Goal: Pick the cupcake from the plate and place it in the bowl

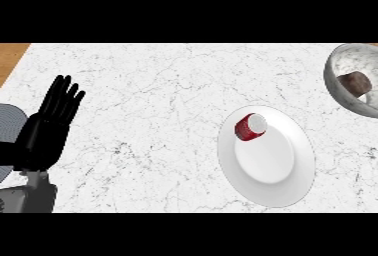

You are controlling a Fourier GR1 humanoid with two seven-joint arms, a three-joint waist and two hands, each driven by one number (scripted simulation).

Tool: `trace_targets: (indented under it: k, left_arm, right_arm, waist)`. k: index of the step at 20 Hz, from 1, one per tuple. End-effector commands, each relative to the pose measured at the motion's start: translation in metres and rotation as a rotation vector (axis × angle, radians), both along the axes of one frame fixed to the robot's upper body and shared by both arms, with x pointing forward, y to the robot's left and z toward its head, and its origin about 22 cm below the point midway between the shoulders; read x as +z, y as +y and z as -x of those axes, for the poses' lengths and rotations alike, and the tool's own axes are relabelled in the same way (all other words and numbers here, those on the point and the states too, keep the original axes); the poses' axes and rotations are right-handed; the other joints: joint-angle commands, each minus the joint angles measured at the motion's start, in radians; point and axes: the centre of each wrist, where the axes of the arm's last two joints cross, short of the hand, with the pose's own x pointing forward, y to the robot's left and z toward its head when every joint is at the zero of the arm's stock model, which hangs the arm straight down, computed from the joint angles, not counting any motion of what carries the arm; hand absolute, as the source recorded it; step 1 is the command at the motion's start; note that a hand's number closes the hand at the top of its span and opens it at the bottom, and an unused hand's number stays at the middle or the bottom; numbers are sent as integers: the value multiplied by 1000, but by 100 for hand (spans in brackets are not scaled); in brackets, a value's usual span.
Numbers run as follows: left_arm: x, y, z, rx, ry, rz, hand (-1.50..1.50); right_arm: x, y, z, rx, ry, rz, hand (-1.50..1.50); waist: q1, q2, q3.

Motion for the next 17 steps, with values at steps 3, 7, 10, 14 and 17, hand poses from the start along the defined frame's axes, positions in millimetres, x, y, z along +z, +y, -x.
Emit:
trace_targets:
  k: [3, 7, 10, 14, 17]
  left_arm:
    - [-2, -2, 10, 36, 18, 2, 0]
    - [-2, 23, 9, 39, 29, -2, 0]
    - [-4, 24, 16, 46, 22, -3, 0]
    - [-6, 31, 11, 65, 15, -3, 0]
    - [-10, 20, 13, 65, 8, -17, 0]
  right_arm:
    - [-20, -32, 48, -51, -54, -28, -150]
    - [-9, -47, 76, -36, -37, -35, -150]
    - [-22, -47, 99, -13, -28, -47, -150]
    - [-34, -54, 149, 27, -34, -60, -150]
    - [-40, -49, 183, 38, 7, -61, -150]
  waist:
    - [-39, -17, -4]
    - [-42, -18, -5]
    - [-54, -22, -7]
    - [-68, -22, -7]
    - [-58, -18, -6]
